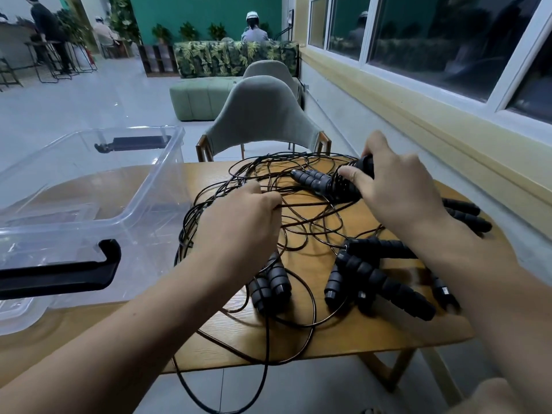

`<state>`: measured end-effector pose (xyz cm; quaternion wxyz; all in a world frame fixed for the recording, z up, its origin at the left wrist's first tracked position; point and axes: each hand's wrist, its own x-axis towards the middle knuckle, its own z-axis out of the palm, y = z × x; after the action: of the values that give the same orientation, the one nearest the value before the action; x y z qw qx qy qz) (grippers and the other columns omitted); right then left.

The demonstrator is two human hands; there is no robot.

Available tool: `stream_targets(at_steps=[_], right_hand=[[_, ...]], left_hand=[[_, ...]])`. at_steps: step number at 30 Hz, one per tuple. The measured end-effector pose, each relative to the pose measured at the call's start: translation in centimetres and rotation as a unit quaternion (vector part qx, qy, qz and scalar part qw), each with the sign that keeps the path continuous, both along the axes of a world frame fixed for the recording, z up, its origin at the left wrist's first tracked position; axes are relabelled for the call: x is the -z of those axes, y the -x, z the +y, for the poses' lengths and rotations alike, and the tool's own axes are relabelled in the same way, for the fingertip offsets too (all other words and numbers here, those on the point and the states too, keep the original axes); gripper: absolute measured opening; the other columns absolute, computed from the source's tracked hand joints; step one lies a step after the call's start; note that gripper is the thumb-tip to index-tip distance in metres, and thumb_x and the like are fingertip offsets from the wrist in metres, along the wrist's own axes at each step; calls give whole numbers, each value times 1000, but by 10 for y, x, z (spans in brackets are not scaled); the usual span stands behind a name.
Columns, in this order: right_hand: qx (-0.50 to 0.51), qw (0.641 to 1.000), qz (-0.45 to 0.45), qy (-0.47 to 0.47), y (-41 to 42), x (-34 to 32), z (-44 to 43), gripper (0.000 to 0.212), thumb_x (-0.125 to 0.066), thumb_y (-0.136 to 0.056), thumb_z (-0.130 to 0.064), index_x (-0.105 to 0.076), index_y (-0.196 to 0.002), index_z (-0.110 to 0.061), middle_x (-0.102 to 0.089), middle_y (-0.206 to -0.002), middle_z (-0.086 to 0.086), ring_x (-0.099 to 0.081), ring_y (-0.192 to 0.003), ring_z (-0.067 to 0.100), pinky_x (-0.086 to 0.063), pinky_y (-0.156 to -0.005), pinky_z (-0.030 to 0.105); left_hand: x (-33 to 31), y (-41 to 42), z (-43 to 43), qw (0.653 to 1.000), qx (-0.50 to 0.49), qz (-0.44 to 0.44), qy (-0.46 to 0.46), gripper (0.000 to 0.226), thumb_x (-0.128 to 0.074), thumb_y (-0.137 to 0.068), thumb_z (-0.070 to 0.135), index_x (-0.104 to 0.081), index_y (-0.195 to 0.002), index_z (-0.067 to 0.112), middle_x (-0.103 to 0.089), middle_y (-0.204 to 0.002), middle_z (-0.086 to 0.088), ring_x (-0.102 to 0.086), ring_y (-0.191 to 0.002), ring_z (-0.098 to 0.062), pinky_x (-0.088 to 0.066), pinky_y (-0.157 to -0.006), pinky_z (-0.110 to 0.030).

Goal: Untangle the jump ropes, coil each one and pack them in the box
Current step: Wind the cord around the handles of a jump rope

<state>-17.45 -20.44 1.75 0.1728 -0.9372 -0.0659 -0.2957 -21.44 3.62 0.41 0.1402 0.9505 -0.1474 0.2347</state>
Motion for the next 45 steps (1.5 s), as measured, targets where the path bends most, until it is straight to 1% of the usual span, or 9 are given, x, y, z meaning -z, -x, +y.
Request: stream_targets(at_steps=[7, 15, 21, 24, 26, 29, 35, 41, 45], right_hand=[[-68, 990, 113, 56, 13, 8, 17, 42, -67, -97, -61, -36, -96, -34, -52, -69, 1, -59, -71, 36, -51, -60, 43], [-237, 949, 202, 36, 46, 1, 39, 25, -68, -99, -51, -56, -98, -29, -63, -78, -11, -61, -75, 10, -55, -68, 45], [-276, 926, 254, -37, 55, -19, 29, 27, -71, -94, -57, -66, -98, -30, -72, -87, -14, -69, -82, 5, -55, -66, 25], [-328, 879, 319, -136, 62, -26, 32, 19, -75, -95, -38, -69, -97, -20, -76, -83, -4, -74, -72, 6, -53, -61, 15], [-361, 845, 355, -173, 65, -28, 35, 16, -75, -97, -26, -68, -100, -12, -76, -85, 8, -77, -73, 15, -59, -60, 21], [-389, 808, 384, -221, 68, -28, 38, 17, -75, -95, -27, -68, -99, -12, -75, -90, 20, -77, -80, 40, -65, -64, 57], [-393, 769, 402, -304, 64, -23, 30, 28, -78, -92, -40, -66, -98, -16, -65, -98, 34, -65, -80, 44, -41, -68, 88], [-428, 694, 381, -435, 57, -30, 21, 24, -64, -99, -29, -54, -99, -8, -61, -80, 12, -58, -52, 24, -41, -40, 24], [-473, 609, 389, -505, 52, -28, 17, 42, -57, -102, -46, -52, -100, -5, -56, -65, 12, -40, -34, 12, -32, -33, 13]], left_hand=[[-8, -7, 13, 988, 28, -97, 118, 15, -63, -96, 22, -74, -101, 30, -60, -92, 4, -57, -78, -24, -49, -64, -41], [-12, -12, 10, 976, 74, -132, 158, 18, -58, -95, 16, -73, -100, 24, -54, -90, 4, -50, -71, -19, -40, -61, -35], [-19, -27, 21, 974, 46, -170, 143, 23, -54, -93, 13, -75, -98, 22, -58, -89, 3, -54, -72, -24, -45, -58, -43], [-25, -30, 23, 974, 47, -161, 154, 24, -53, -96, 15, -75, -96, 24, -59, -86, 6, -52, -73, -21, -42, -59, -40], [-25, -29, 18, 977, 70, -131, 151, 25, -50, -96, 18, -74, -95, 26, -61, -85, 9, -51, -71, -16, -38, -58, -35], [-19, -31, 11, 988, 71, -73, 115, 25, -51, -95, 21, -75, -96, 30, -64, -87, 12, -57, -79, -14, -43, -63, -34], [-16, -34, 9, 995, 48, 3, 87, 18, -58, -99, 29, -75, -102, 35, -59, -69, 13, -53, -66, -10, -36, -57, -30], [-17, -38, 11, 977, 143, 32, 153, 43, -48, -89, 80, -68, -103, 45, -65, -71, 4, -62, -70, -9, -54, -68, -42], [-8, -44, 12, 932, 239, 134, 239, 29, -68, -85, 64, -68, -104, 42, -69, -87, 8, -66, -81, -12, -55, -75, -35]])
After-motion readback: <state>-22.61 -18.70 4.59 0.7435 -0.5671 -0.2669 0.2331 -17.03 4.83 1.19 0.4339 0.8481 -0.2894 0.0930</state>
